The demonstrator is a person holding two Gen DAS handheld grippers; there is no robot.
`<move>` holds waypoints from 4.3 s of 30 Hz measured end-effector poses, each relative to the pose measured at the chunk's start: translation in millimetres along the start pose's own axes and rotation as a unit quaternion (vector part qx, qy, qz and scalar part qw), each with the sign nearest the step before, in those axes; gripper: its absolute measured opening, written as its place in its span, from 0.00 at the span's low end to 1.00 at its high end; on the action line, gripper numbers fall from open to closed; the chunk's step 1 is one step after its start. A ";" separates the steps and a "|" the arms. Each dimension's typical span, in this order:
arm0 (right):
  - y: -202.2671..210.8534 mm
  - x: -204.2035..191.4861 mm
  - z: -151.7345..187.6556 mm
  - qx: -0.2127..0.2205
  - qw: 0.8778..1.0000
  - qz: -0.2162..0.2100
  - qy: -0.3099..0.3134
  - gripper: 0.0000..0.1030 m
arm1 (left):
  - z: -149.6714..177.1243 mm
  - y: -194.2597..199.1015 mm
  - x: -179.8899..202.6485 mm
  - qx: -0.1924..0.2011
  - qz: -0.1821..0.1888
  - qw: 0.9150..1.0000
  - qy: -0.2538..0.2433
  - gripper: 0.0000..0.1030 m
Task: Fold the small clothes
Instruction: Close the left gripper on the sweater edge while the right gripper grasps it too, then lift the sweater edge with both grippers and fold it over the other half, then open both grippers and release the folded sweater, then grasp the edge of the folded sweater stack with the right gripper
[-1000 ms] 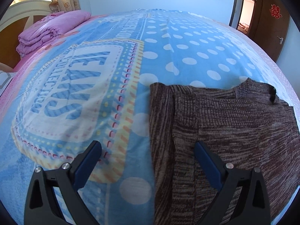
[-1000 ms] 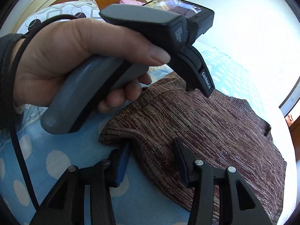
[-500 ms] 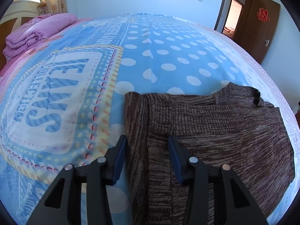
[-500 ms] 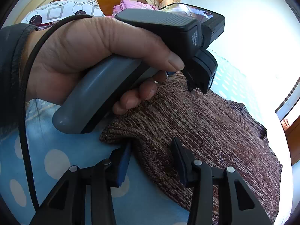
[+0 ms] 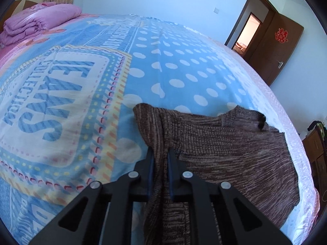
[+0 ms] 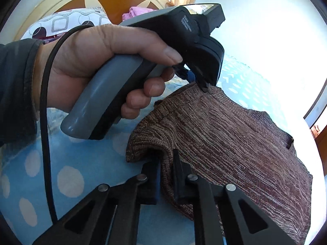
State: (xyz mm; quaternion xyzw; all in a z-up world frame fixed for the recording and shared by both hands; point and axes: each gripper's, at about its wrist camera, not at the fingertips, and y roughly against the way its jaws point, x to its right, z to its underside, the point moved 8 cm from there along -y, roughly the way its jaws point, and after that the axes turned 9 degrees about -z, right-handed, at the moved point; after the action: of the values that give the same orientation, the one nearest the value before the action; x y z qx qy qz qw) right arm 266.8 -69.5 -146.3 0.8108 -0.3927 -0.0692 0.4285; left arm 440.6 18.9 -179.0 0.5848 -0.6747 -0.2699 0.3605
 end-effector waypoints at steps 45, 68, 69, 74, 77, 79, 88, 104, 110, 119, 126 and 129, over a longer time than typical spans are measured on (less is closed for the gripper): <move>136.7 131.6 69.1 0.131 0.956 -0.048 -0.258 0.07 | -41.9 72.0 161.1 0.030 0.121 0.992 0.016 0.12; 172.5 192.3 151.9 0.097 0.933 -0.040 -0.343 0.07 | -14.1 35.8 287.2 -0.016 0.146 0.987 -0.061 0.11; 173.3 194.8 155.5 0.095 0.932 -0.041 -0.347 0.07 | -11.9 34.2 291.8 -0.019 0.147 0.987 -0.064 0.12; 175.5 209.2 177.7 0.089 0.914 -0.059 -0.391 0.07 | -3.2 27.0 315.1 -0.029 0.147 0.985 -0.082 0.11; 172.6 217.3 195.3 0.079 0.898 -0.075 -0.427 0.05 | 1.4 18.5 328.8 -0.027 0.135 0.985 -0.102 0.11; 168.9 219.2 205.8 0.072 0.891 -0.079 -0.441 0.04 | 5.8 11.1 336.3 -0.030 0.128 0.985 -0.110 0.11; 164.6 224.1 226.0 0.066 0.865 -0.102 -0.487 0.04 | 26.9 -11.0 356.3 -0.039 0.094 0.987 -0.128 0.17; 218.6 260.5 240.8 0.118 0.861 0.008 -0.495 0.49 | 74.0 38.4 257.5 0.041 0.042 0.985 -0.165 0.51; 181.1 296.1 210.2 0.085 0.866 -0.003 -0.493 0.49 | 93.0 47.5 252.6 0.087 0.015 0.974 -0.207 0.57; 167.8 248.2 235.1 0.026 0.882 0.012 -0.471 0.03 | 95.3 47.5 227.8 0.090 0.023 0.981 -0.173 0.79; 174.8 273.1 229.7 0.030 0.880 0.042 -0.473 0.27 | 104.8 22.8 218.4 0.019 0.041 0.989 -0.144 0.85; 178.5 300.1 211.1 0.050 0.880 0.064 -0.468 0.27 | 108.0 21.0 215.1 0.013 0.046 0.990 -0.136 0.89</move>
State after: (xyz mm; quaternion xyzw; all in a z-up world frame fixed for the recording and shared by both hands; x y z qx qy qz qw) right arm 273.7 -471.4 -76.8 0.6770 -0.6017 -0.3936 0.1574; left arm 329.4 -195.3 -190.0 0.5156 -0.7470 -0.3217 0.2696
